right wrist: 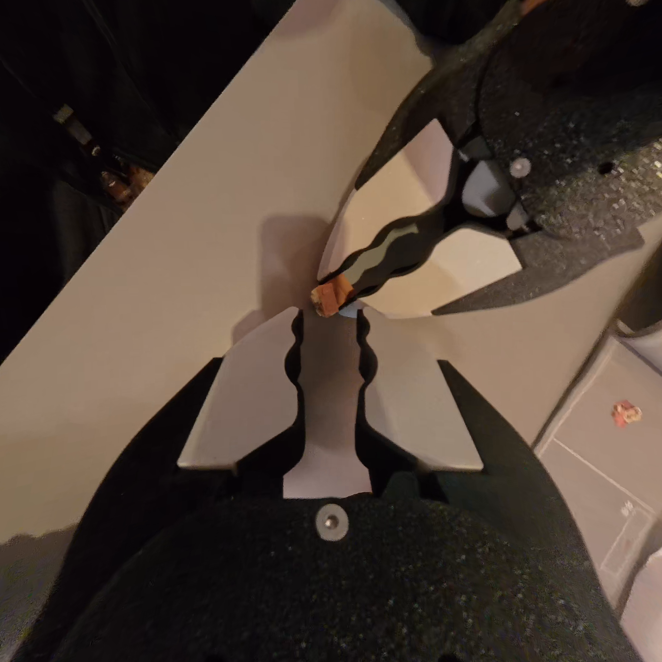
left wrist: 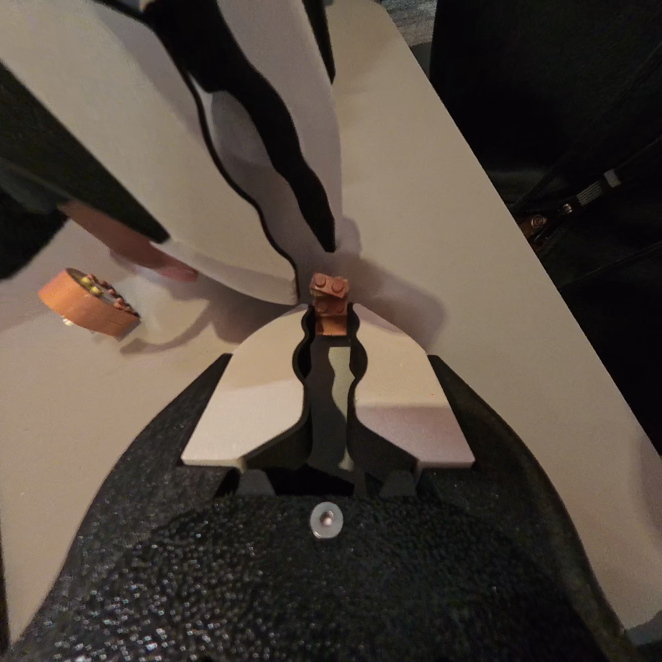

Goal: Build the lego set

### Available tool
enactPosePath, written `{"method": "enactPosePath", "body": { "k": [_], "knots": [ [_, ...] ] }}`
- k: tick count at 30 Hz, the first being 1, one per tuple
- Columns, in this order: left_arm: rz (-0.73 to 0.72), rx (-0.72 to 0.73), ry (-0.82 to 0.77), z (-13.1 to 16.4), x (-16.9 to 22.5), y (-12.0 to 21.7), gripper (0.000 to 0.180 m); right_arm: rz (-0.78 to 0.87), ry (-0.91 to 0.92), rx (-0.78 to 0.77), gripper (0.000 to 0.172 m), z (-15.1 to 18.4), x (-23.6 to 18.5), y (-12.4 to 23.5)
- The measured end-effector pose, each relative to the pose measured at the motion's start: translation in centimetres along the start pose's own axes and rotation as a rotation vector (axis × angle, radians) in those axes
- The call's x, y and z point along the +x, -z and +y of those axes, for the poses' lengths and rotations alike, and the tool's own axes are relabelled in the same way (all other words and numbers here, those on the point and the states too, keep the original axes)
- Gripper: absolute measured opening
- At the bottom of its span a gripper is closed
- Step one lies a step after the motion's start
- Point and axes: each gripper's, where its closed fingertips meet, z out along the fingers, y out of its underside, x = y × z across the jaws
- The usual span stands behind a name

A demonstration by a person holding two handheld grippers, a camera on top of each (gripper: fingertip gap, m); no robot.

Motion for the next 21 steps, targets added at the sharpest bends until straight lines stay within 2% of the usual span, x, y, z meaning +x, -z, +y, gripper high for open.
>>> {"method": "enactPosePath", "body": {
  "k": [4, 8, 10, 16, 21],
  "knots": [
    [-0.069, 0.035, 0.045, -0.6, -1.3, 0.9, 0.016, 0.247, -0.182, 0.094, 0.035, 0.0, 1.9, 1.8],
    [-0.190, 0.050, 0.121, -0.9, -3.3, 1.9, 0.016, 0.478, -0.443, 0.354, 0.036, -0.1, 3.8, 3.7],
    [-0.252, 0.055, 0.168, -1.0, -4.3, 2.3, 0.016, 0.545, -0.528, 0.433, 0.036, 0.4, 4.3, 3.9],
    [-0.391, 0.048, 0.242, -0.7, -6.3, 3.4, 0.016, 0.703, -0.623, 0.452, 0.036, 1.9, 5.1, 3.3],
    [-0.418, 0.016, 0.222, -0.5, -6.5, 3.1, 0.016, 0.738, -0.587, 0.419, 0.034, 2.1, 5.0, 2.5]
  ]
}}
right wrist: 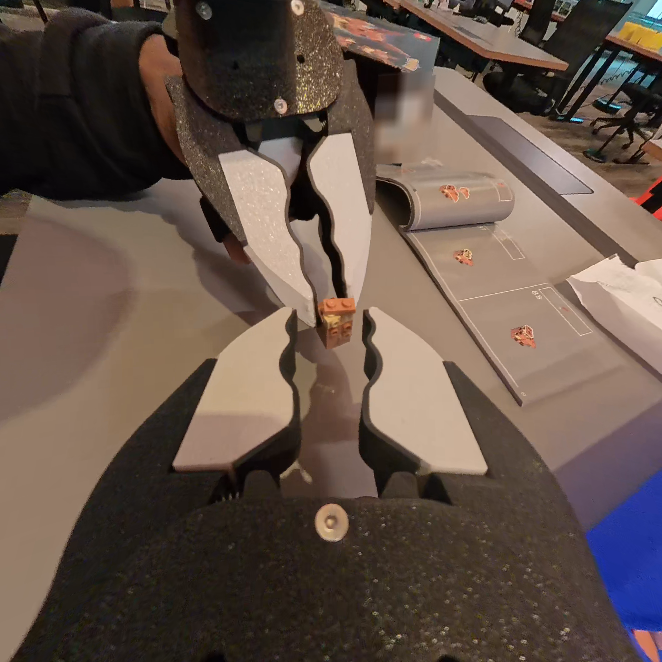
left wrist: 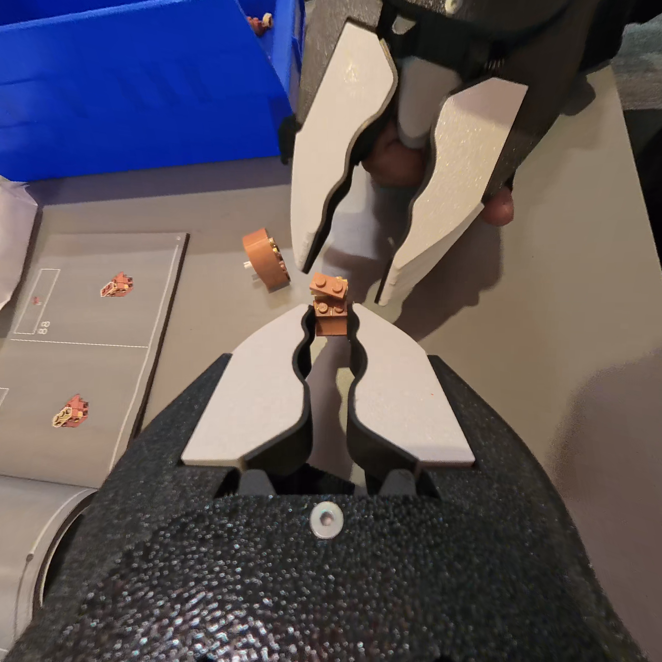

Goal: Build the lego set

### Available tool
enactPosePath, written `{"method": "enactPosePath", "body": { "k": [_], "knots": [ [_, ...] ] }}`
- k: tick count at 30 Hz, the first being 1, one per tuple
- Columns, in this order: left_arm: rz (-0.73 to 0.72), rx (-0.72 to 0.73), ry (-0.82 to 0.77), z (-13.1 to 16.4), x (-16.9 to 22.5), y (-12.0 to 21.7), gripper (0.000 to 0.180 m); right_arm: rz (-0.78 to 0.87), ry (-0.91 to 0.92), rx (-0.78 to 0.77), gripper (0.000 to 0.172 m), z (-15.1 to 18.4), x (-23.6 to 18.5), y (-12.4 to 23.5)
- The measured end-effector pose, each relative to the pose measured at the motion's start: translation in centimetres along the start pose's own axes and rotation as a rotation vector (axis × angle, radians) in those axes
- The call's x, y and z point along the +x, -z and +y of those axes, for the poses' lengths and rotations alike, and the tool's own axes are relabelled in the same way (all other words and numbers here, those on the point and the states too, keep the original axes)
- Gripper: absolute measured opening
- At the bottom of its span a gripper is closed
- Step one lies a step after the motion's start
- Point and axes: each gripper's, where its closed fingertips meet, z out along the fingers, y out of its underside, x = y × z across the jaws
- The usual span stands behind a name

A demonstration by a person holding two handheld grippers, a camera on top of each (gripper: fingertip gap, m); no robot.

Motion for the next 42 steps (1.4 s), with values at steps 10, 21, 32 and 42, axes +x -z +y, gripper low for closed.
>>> {"method": "enactPosePath", "body": {
  "k": [10, 21, 32, 42],
  "knots": [
    [0.020, -0.044, -0.027, 0.7, 0.7, -0.9, 0.016, -0.015, 0.018, -0.016, 0.027, 0.4, -0.1, 0.0],
    [0.031, -0.062, -0.046, 1.0, 1.0, -1.0, 0.016, -0.053, 0.001, -0.044, 0.017, 0.9, -0.4, -0.1],
    [0.077, -0.061, -0.067, 1.1, 1.6, -0.8, 0.016, -0.153, 0.030, -0.043, 0.016, 0.9, -1.5, 0.2],
    [0.116, -0.072, -0.105, 1.3, 2.3, -0.8, 0.016, -0.201, 0.060, -0.058, 0.016, 1.2, -2.2, 0.3]
  ]
}}
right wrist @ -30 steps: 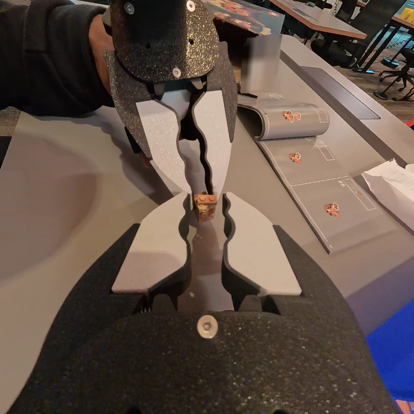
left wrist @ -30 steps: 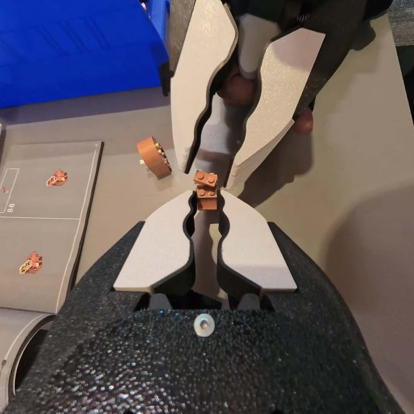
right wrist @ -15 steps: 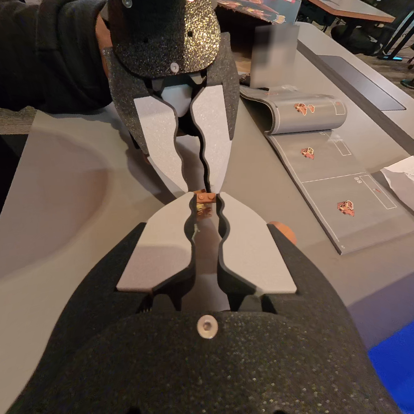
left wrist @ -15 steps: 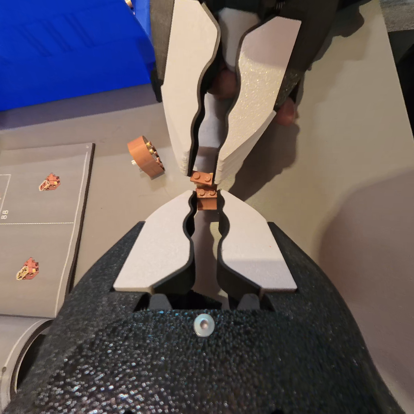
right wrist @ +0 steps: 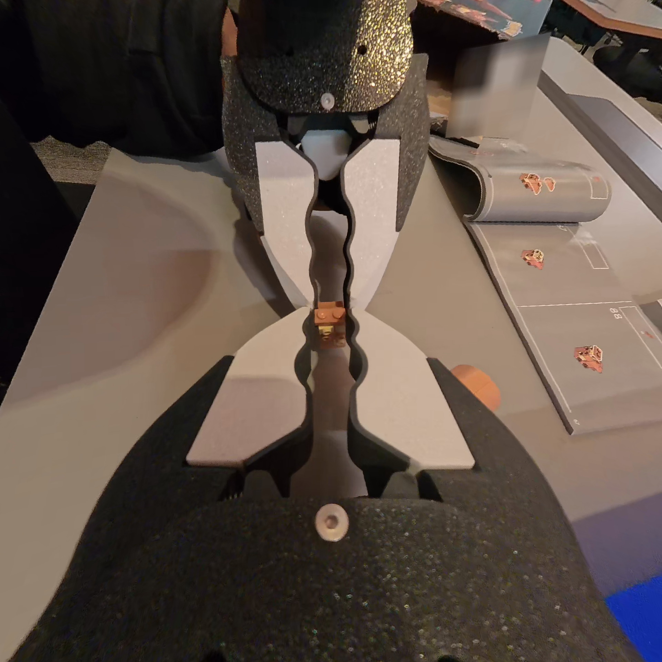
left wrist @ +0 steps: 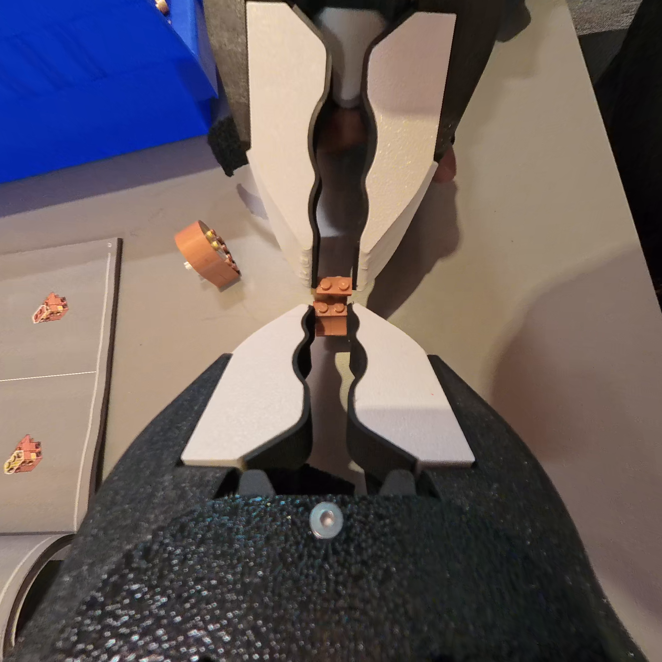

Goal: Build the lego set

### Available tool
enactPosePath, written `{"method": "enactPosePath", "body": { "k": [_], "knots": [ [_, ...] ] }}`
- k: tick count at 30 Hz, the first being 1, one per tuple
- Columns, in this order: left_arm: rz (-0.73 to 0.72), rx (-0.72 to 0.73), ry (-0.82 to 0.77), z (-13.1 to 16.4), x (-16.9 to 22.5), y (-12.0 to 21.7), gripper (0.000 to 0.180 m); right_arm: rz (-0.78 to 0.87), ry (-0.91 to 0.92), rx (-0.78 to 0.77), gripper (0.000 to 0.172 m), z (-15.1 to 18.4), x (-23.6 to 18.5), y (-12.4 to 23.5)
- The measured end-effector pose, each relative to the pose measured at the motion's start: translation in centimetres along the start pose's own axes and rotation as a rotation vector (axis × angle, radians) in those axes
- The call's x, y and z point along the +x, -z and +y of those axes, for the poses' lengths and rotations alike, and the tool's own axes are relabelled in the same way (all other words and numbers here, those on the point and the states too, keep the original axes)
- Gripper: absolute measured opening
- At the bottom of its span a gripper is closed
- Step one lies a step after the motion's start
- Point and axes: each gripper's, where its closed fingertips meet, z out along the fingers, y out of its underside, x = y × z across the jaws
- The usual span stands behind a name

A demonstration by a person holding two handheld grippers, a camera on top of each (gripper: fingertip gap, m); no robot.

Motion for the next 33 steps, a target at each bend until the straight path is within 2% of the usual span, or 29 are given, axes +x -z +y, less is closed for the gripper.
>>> {"method": "enactPosePath", "body": {
  "k": [33],
  "knots": [
    [0.016, 0.000, -0.016, -0.04, 0.31, 0.24, 0.016, -0.027, -0.016, 0.000, 0.016, 0.07, -0.09, 0.02]
  ]
}}
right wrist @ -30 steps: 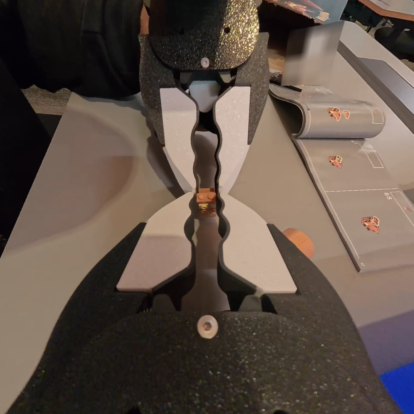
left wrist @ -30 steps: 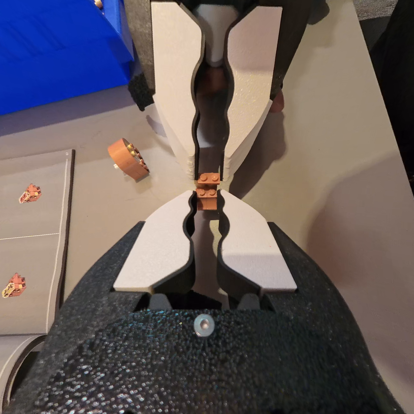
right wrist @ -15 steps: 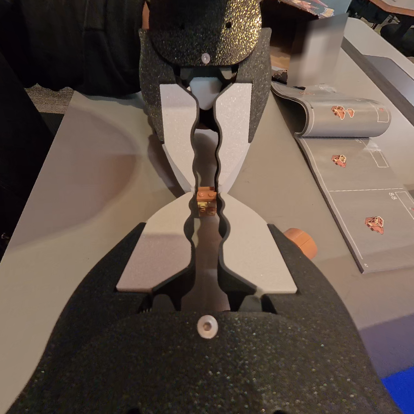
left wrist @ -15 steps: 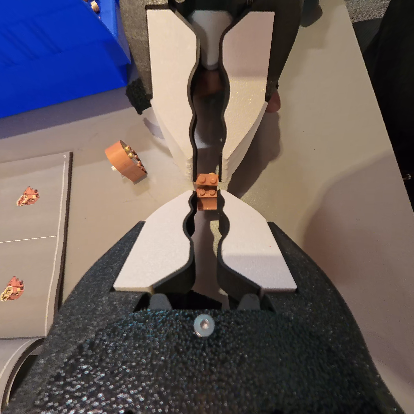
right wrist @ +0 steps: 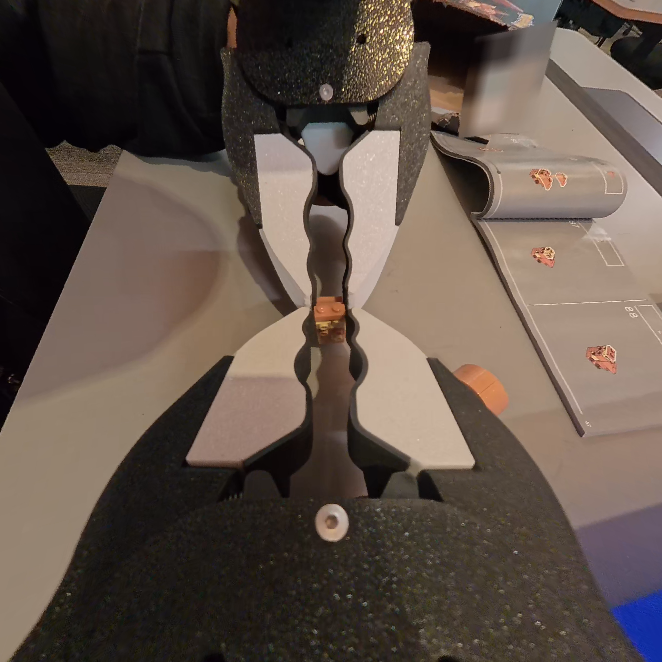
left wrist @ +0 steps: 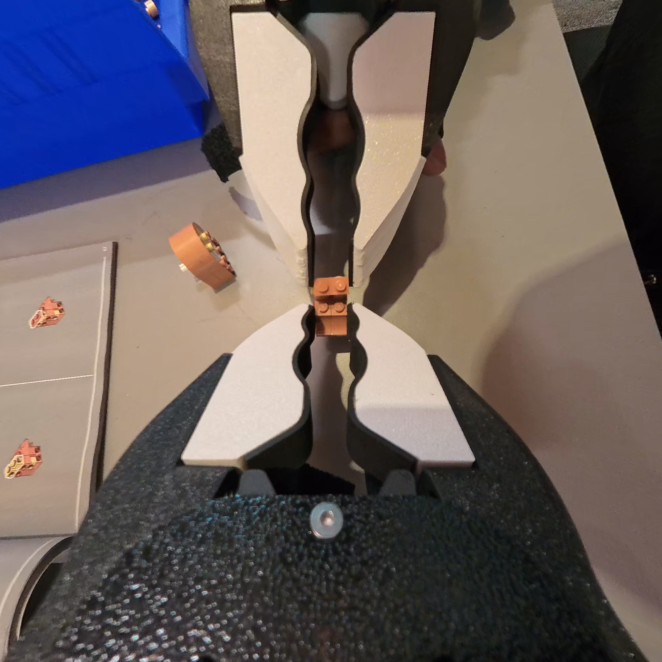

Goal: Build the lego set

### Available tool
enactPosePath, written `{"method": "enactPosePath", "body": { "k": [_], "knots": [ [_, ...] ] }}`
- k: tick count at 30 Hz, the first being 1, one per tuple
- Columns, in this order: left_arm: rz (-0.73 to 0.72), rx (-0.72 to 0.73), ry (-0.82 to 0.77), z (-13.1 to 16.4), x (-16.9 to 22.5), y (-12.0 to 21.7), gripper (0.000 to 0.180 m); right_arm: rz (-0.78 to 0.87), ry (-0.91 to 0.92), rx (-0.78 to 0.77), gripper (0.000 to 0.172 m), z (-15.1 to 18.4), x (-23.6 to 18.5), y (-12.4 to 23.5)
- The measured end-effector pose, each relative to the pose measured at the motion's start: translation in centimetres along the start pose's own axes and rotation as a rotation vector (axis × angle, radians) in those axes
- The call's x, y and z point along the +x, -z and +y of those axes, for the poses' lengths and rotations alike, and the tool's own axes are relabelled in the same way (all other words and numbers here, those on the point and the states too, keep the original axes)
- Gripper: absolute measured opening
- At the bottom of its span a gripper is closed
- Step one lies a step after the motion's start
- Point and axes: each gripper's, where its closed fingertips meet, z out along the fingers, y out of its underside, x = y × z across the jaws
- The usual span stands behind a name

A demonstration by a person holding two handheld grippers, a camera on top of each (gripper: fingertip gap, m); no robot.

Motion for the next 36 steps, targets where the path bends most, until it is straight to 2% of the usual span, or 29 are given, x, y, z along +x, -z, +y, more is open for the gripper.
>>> {"method": "enactPosePath", "body": {
  "k": [14, 21, 27, 31, 36],
  "knots": [
    [0.002, 0.001, 0.001, 0.0, 0.0, 0.1, 0.016, -0.002, -0.002, -0.002, 0.018, 0.0, 0.0, 0.0],
    [0.013, -0.005, 0.018, 0.2, 0.0, 0.2, 0.016, -0.018, 0.033, 0.009, 0.028, -0.1, -0.4, 0.1],
    [0.039, 0.007, 0.083, 0.1, 0.0, 0.7, 0.016, 0.090, 0.355, 0.049, 0.036, 0.1, 0.1, 0.4],
    [0.076, 0.037, 0.144, -0.4, 0.1, 1.3, 0.016, 0.133, 0.493, 0.064, 0.046, 0.2, 0.2, 0.2],
    [0.124, 0.065, 0.203, -0.8, 0.5, 1.9, 0.016, 0.194, 0.647, 0.091, 0.049, 0.0, 0.5, -0.1]
  ]
}}
